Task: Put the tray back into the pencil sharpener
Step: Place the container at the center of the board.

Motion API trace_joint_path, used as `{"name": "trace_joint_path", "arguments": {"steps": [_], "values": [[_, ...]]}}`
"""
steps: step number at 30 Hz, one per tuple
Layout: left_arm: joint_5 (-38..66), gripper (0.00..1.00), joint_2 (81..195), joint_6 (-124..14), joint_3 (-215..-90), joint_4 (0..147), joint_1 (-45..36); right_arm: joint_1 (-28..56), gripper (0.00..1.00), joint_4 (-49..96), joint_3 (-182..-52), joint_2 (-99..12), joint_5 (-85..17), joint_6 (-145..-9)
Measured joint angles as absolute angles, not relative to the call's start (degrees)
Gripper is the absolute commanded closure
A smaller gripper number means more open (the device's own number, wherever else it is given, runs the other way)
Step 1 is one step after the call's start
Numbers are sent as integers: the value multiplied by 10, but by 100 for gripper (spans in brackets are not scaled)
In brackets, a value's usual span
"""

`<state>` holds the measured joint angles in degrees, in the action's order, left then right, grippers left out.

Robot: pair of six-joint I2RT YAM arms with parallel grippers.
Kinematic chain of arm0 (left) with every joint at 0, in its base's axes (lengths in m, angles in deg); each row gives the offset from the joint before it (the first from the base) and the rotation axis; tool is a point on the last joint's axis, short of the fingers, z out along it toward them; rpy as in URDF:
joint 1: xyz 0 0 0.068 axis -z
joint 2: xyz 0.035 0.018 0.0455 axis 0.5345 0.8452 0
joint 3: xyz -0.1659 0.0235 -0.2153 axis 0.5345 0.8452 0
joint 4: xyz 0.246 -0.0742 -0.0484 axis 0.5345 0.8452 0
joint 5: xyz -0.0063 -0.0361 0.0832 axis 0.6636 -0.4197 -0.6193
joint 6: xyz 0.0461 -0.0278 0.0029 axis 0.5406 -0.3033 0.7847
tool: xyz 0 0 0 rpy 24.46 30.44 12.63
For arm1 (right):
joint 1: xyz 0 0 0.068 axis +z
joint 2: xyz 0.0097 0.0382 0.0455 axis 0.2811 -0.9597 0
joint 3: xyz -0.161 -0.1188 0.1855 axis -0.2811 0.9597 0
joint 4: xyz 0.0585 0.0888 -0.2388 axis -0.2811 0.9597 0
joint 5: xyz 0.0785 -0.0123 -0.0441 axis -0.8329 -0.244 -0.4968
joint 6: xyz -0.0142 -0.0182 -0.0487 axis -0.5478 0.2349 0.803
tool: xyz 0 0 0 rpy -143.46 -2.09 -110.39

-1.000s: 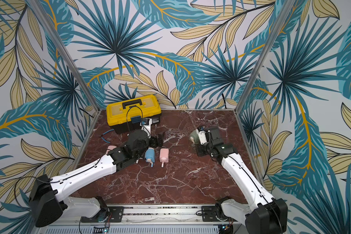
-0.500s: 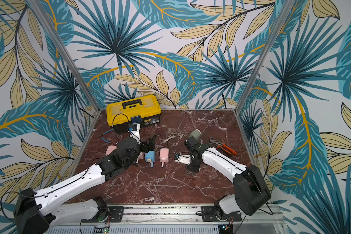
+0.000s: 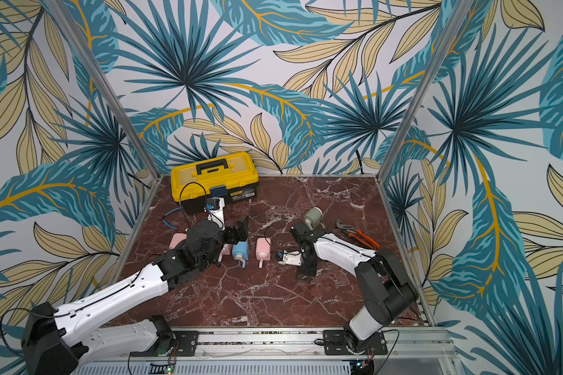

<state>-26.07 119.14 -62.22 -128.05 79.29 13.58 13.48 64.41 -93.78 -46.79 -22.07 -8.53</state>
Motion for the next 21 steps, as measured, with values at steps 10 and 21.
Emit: {"name": "trace_joint_path", "arguments": {"steps": [10,21], "values": [[-262,0,1195,-603,-1284,793,136,136,54,640,-955,-357,-212,-219],[-249,0,1233,-601,-1307,789,136,137,54,689,-893,-216,-124,-877]]}}
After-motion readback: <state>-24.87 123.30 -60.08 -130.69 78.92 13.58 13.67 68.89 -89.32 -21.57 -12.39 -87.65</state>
